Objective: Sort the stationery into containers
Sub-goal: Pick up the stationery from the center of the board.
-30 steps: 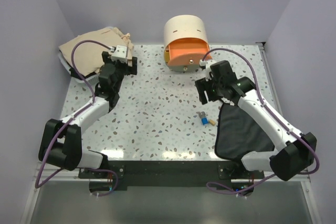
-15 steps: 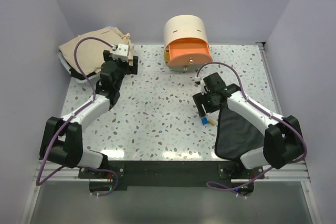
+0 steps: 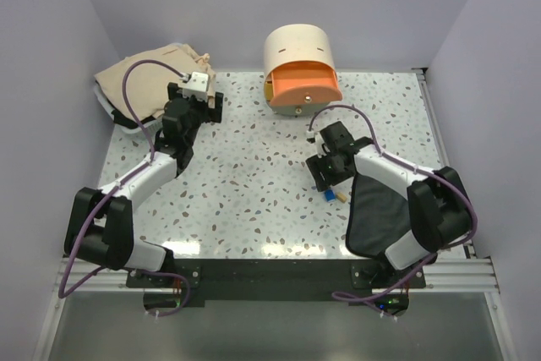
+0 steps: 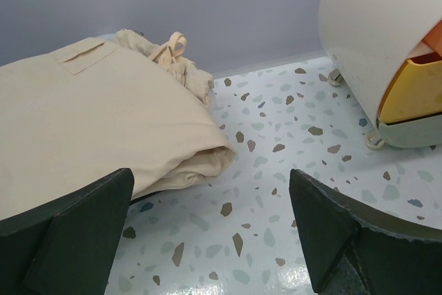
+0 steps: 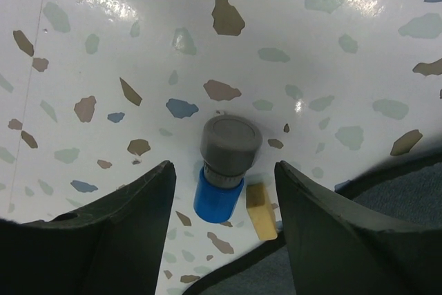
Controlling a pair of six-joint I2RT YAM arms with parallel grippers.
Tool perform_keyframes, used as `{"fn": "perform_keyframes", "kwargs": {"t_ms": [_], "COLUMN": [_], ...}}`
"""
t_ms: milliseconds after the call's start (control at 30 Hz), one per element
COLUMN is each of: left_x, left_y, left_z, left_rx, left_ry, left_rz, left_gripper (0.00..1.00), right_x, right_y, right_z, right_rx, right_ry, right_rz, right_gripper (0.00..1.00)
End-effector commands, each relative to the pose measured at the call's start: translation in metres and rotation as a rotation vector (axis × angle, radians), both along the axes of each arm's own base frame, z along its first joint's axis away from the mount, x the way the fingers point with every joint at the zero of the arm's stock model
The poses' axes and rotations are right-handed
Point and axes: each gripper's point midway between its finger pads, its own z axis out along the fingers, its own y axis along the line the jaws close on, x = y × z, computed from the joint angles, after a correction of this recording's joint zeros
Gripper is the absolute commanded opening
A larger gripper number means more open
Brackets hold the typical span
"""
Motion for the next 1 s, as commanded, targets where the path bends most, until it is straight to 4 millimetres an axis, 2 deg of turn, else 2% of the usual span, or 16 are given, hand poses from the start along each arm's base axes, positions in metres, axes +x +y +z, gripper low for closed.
{"fn": "perform_keyframes", "kwargs": {"t_ms": [0, 100, 200, 233, 267, 367, 400, 467, 500, 567, 600, 667, 700, 733, 833, 967], "left_x": [0.005, 0.005, 0.003, 0.003, 0.003, 0.002, 0.002, 0.003, 0.003, 0.003, 0.003, 0.004, 0.003, 0.003, 0.001, -0.005], "left_y": [0.003, 0.003, 0.003, 0.003, 0.004, 0.005, 0.005, 0.003, 0.002, -0.002, -0.003, -0.004, -0.006, -0.006, -0.005, -0.005], "left_z": [0.019, 0.017, 0.018, 0.018, 0.019, 0.023, 0.024, 0.029, 0.029, 0.036, 0.037, 0.043, 0.044, 0.045, 0.043, 0.037], "left_rx": [-0.014, -0.021, -0.019, -0.017, -0.015, -0.006, 0.002, 0.001, 0.004, 0.003, 0.01, 0.014, 0.014, 0.015, 0.019, 0.002], "left_ry": [-0.051, -0.046, -0.049, -0.051, -0.052, -0.066, -0.07, -0.095, -0.099, -0.133, -0.142, -0.164, -0.171, -0.174, -0.178, -0.171], "left_rz": [0.008, 0.006, 0.004, 0.005, 0.007, 0.006, 0.004, -0.015, -0.022, -0.045, -0.053, -0.065, -0.069, -0.072, -0.074, -0.08], "left_gripper": [1.0, 1.0, 1.0, 1.0, 1.0, 1.0, 1.0, 1.0, 1.0, 1.0, 1.0, 1.0, 1.0, 1.0, 1.0, 1.0], "right_x": [0.012, 0.015, 0.018, 0.015, 0.015, 0.023, 0.036, 0.036, 0.046, 0.042, 0.049, 0.055, 0.063, 0.069, 0.094, 0.121], "right_y": [0.007, 0.01, 0.014, 0.014, 0.016, 0.022, 0.028, 0.034, 0.04, 0.044, 0.048, 0.048, 0.049, 0.049, 0.05, 0.051], "right_z": [-0.003, -0.011, -0.012, -0.009, -0.001, 0.061, 0.095, 0.141, 0.176, 0.205, 0.234, 0.25, 0.268, 0.277, 0.294, 0.303], "right_rx": [0.022, 0.019, 0.023, 0.014, 0.019, 0.045, 0.067, 0.093, 0.111, 0.109, 0.111, 0.071, 0.06, 0.044, -0.008, -0.084], "right_ry": [-0.027, -0.015, -0.007, 0.008, 0.01, -0.075, -0.157, -0.259, -0.351, -0.409, -0.484, -0.533, -0.59, -0.624, -0.713, -0.799], "right_rz": [0.015, 0.016, 0.063, 0.089, 0.113, 0.24, 0.282, 0.417, 0.469, 0.613, 0.659, 0.727, 0.73, 0.735, 0.714, 0.716], "right_gripper": [0.61, 0.49, 0.28, 0.16, 0.12, 0.03, 0.02, 0.01, 0.01, 0.0, 0.0, 0.0, 0.0, 0.0, 0.0, 0.02]}}
